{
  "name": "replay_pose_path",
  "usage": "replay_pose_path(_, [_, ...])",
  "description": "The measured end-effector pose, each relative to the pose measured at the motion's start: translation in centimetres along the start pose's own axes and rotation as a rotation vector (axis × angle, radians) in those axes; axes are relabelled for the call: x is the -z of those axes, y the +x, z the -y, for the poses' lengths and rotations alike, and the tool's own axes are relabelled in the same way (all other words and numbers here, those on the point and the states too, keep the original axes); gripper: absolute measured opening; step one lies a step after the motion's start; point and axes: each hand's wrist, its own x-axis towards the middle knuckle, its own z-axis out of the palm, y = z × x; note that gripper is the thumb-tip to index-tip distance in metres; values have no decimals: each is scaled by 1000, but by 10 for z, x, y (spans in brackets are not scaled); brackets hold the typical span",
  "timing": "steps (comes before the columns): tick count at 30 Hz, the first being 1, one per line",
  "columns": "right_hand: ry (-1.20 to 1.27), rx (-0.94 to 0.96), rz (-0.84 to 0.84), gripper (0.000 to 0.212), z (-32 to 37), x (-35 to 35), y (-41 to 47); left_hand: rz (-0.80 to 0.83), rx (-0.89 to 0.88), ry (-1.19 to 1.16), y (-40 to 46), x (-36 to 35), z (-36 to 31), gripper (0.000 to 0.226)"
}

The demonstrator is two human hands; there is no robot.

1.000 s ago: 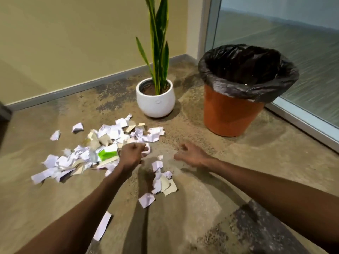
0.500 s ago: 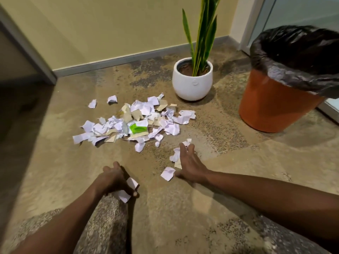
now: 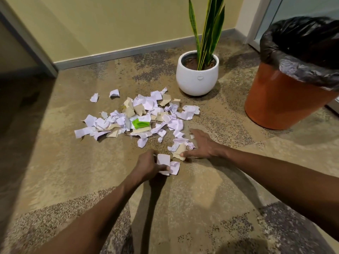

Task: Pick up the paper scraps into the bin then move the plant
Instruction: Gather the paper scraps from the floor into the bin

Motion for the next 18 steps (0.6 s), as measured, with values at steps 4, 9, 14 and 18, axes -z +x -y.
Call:
replay_pose_path(4, [-16, 61, 124, 141, 9, -8, -5, -38, -77, 67, -1, -27, -12, 73])
replay_pose_path(9, [-54, 142, 95, 147, 18, -38, -9, -136, -124, -29, 3, -45, -12, 46])
replay_pose_path(14, [-162, 214, -38, 136, 1, -64, -6, -217, -206, -16, 3, -50, -4, 46])
replay_pose_path(18, [-231, 227, -135, 131, -11, -67, 0, -337, -343, 160, -2, -49, 17, 69])
